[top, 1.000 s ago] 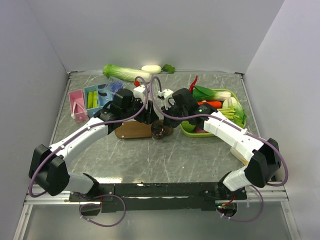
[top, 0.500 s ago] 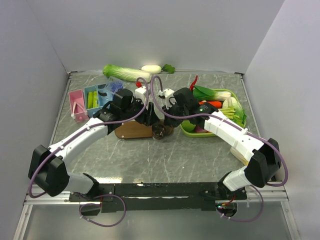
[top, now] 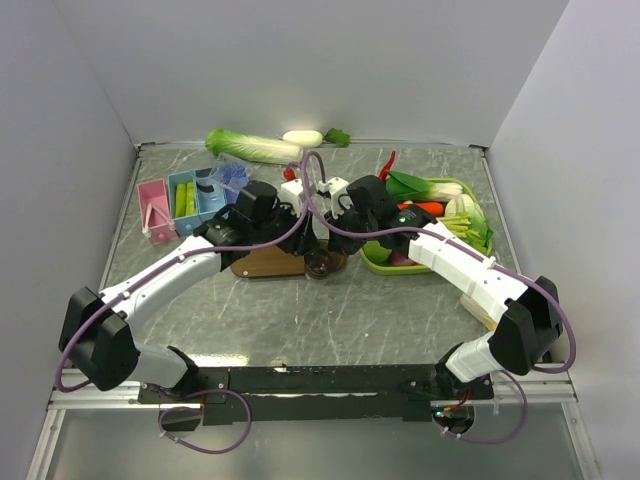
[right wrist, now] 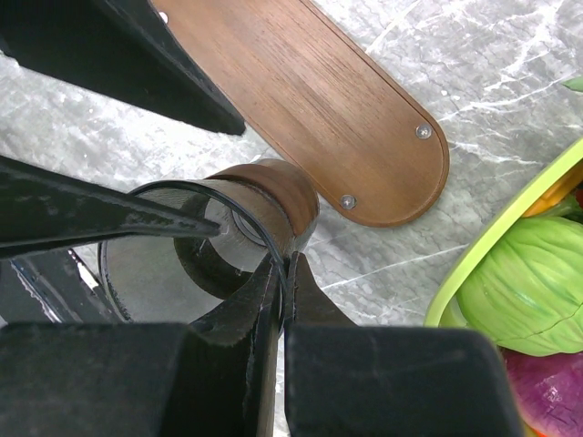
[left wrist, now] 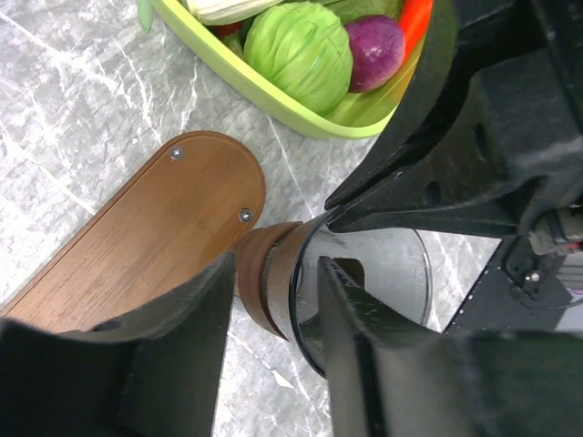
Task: Prepare toiletry sets of a toothbrush and toothpaste on the tray
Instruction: Pick up the cup from the storage box.
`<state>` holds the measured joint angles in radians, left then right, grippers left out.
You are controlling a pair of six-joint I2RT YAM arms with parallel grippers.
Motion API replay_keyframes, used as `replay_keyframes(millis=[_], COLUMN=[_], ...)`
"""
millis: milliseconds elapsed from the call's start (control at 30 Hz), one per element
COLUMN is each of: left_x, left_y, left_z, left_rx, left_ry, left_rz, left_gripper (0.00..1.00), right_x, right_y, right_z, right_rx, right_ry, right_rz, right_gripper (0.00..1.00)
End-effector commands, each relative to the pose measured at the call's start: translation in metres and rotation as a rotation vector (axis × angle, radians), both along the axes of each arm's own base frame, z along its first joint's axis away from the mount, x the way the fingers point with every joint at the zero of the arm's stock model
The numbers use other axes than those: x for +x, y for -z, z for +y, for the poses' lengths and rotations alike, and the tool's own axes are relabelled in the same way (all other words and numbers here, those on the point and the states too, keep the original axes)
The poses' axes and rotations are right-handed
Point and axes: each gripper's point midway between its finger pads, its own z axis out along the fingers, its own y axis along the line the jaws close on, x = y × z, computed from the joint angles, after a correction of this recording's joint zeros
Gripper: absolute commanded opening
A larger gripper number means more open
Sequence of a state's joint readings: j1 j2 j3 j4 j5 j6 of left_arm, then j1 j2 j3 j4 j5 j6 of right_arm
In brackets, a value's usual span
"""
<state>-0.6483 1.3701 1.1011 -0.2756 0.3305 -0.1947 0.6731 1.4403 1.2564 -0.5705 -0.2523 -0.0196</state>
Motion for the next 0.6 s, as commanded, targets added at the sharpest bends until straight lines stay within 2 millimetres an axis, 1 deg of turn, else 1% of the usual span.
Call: replay_keyframes(millis=[0, 100, 167, 267, 300, 367, 400, 467, 567], left_x=[0.01, 0.008, 0.007, 0.008, 0.008, 0.008, 0.008, 0.008, 0.007], left_y=[-0.008, -0.004, 0.0, 0.002, 0.002, 0.004, 0.004, 0.006, 0.007], left_z=[-0.003, -0.006, -0.008, -0.008, -0.008, -0.008, -0.009, -0.01, -0.012], left_rx=[0.028, 0.043, 0.057, 0.072, 0.073, 0.081, 0.082, 0.087, 0.088], left_ry=[-0.022, -0.017, -0.015, -0.027, -0.03, -0.033, -0.032, -0.034, -0.031], left_rz=[-0.048, -0.042, -0.04, -0.045, -0.045, -0.042, -0.042, -0.038, -0.041], left_gripper=[0.42, 0.36, 0.34, 0.24, 0.18, 0.13, 0.08, 0.02, 0.01], right_x=[0.008, 0.008, 0.009, 0.013, 0.013, 0.016, 0.017, 0.019, 0.024], right_y=[-0.056, -0.056, -0.057, -0.057, -0.056, -0.056, -0.055, -0.055, -0.053], right_z=[0.007, 0.007, 0.007, 0.006, 0.007, 0.006, 0.007, 0.008, 0.009], right_rx=[0.12, 0.121, 0.121, 0.115, 0.123, 0.117, 0.117, 0.118, 0.112], right_ry=[0.003, 0.007, 0.014, 0.028, 0.049, 0.064, 0.075, 0.088, 0.116], right_rz=[-0.124, -0.126, -0.132, -0.144, -0.129, -0.135, -0.131, -0.136, -0.142], right_gripper=[0.0, 0.0, 0.0, 0.0, 0.0, 0.0, 0.0, 0.0, 0.0])
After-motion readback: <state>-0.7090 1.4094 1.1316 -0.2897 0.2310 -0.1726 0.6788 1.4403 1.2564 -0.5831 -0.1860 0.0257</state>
